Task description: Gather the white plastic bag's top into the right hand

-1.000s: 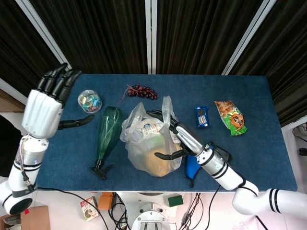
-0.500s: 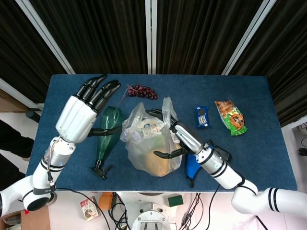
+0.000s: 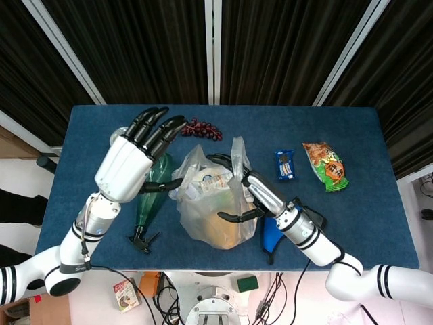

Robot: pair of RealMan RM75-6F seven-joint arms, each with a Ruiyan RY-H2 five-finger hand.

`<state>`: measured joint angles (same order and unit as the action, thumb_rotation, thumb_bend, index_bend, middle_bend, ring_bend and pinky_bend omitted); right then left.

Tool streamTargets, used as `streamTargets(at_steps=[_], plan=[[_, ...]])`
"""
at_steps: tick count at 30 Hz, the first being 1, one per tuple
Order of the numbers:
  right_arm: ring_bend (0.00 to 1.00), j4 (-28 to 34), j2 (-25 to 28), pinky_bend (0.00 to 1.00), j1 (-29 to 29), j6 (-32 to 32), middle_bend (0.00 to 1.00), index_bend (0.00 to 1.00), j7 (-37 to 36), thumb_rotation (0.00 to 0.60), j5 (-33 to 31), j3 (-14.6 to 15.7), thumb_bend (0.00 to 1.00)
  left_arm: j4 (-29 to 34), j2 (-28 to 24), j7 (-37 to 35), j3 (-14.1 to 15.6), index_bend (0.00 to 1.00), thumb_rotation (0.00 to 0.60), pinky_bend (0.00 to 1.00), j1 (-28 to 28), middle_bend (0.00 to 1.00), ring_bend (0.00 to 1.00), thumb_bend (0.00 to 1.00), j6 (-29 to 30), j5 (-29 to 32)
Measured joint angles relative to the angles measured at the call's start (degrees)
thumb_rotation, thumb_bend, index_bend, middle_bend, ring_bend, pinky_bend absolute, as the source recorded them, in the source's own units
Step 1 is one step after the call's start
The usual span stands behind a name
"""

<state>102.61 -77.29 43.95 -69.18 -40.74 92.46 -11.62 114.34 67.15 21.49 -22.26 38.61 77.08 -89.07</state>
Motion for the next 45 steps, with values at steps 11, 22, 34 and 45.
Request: streamTargets(at_steps=[11, 22, 34, 45], plan=[[0.0, -0.3, -0.2, 0.0, 0.6, 0.8, 0.04, 0.01, -0.2, 0.6, -0.2, -0.2, 0.24, -3.4, 3.5, -4.8, -0.7, 0.05, 0.505, 0.15, 3.0, 0.16, 0.07, 0.0, 0.1, -0.3], [0.0, -1.2, -1.0, 0.0, 1.1, 1.3, 0.04, 0.01, -0.3, 0.6, -0.4, 0.0, 0.24, -3.2, 5.8, -3.7, -0.8, 0.05, 0.513, 0.14, 5.5, 0.17, 0.07, 0.0, -1.5, 1.7], [0.0, -1.8, -0.8, 0.0, 0.8, 0.6, 0.04, 0.01, -1.5, 0.6, 0.0, 0.2, 0.24, -3.9, 8.8, -1.8, -1.6, 0.05, 0.502, 0.14, 7.5, 0.17, 0.07, 0.0, -1.7, 5.0], [0.0, -1.9, -0.9, 0.0, 1.1, 1.0, 0.04, 0.01, -1.9, 0.6, 0.3, 0.5, 0.27, -4.3, 9.3, -2.1, -1.9, 0.05, 0.513, 0.14, 8.1, 0.17, 0.07, 0.1, -0.3, 4.3]])
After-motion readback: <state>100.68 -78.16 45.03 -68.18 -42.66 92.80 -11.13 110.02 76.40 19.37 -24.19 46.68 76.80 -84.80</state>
